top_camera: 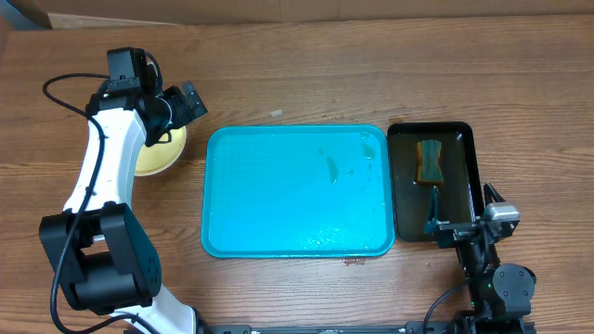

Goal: Clean dirty plates on tray and stack at the side

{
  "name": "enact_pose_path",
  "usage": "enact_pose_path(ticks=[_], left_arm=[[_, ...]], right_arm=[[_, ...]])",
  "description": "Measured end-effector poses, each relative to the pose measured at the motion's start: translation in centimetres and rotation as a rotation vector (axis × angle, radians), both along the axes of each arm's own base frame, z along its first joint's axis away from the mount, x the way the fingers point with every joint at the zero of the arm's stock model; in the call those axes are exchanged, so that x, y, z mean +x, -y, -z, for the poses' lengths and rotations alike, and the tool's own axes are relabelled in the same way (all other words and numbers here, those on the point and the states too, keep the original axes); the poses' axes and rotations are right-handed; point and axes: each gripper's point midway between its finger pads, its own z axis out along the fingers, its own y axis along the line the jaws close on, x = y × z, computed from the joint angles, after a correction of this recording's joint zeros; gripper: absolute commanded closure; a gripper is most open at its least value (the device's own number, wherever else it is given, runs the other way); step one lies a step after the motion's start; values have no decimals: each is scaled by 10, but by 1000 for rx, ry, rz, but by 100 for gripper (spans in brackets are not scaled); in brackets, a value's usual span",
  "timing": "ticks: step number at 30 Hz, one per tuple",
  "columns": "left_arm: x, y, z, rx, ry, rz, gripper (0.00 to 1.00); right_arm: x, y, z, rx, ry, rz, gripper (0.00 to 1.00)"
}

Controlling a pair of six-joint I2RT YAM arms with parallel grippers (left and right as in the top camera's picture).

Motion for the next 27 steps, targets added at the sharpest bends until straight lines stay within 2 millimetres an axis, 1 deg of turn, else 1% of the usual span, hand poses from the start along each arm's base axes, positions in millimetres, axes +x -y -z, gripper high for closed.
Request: enact_pose_path(ticks=[6,10,27], left_arm=[[0,0,0,0,0,0,0],[0,0,0,0,0,0,0],[0,0,0,0,0,0,0]], right_arm=[[0,-1,0,-97,10,-5,0],[0,-1,0,-126,13,-6,0],[0,-1,0,-141,14,-6,0]])
